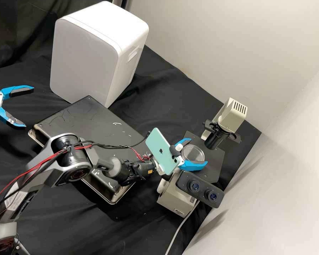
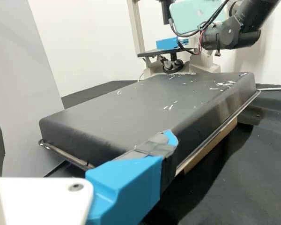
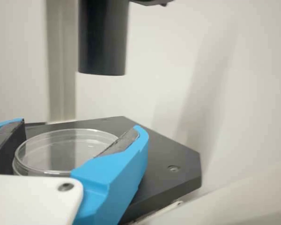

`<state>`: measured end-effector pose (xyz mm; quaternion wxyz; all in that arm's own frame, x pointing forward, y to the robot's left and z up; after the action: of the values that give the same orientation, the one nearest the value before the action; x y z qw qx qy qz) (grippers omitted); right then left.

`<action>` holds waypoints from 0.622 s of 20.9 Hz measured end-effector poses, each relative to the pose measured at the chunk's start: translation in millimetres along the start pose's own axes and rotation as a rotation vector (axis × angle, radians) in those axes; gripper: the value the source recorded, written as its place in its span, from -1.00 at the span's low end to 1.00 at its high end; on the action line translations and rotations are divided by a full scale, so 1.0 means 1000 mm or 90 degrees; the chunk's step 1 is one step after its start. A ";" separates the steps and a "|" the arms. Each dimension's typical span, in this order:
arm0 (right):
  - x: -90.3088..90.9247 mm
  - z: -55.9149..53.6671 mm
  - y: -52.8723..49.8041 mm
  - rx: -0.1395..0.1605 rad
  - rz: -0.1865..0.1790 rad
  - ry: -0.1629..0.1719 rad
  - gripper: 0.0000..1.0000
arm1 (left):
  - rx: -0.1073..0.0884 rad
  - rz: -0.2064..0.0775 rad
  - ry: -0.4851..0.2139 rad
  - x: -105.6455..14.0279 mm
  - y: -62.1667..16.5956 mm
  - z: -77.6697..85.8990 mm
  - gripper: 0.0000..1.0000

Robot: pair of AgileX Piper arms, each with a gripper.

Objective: Place the petri dish on the bench

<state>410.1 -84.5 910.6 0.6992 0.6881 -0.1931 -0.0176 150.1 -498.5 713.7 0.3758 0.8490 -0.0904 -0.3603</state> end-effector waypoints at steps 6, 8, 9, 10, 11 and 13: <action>-0.028 -0.010 -0.002 0.010 -0.033 0.014 -1.00 | 0.000 -0.008 -0.004 0.001 -0.0020 0.000 1.00; -0.036 -0.013 -0.003 0.018 -0.037 0.018 -1.00 | 0.000 -0.008 -0.004 0.001 -0.0020 0.000 1.00; -0.041 -0.015 -0.002 0.024 -0.038 0.022 -1.00 | 0.000 -0.008 -0.004 0.001 -0.0023 0.000 1.00; -0.045 -0.016 -0.002 0.030 -0.041 0.026 -1.00 | 0.000 -0.008 -0.004 0.001 -0.0023 0.000 1.00; -0.051 -0.017 -0.002 0.030 -0.048 0.030 -1.00 | 0.000 -0.008 -0.004 0.001 -0.0023 0.000 1.00; -0.062 -0.021 -0.001 0.041 -0.054 0.036 -1.00 | 0.000 -0.008 -0.004 0.001 -0.0023 0.000 1.00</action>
<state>359.5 -46.9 894.8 0.6807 0.7179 -0.1446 -0.0215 150.1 -497.4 711.5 0.3730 0.8484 -0.0860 -0.3655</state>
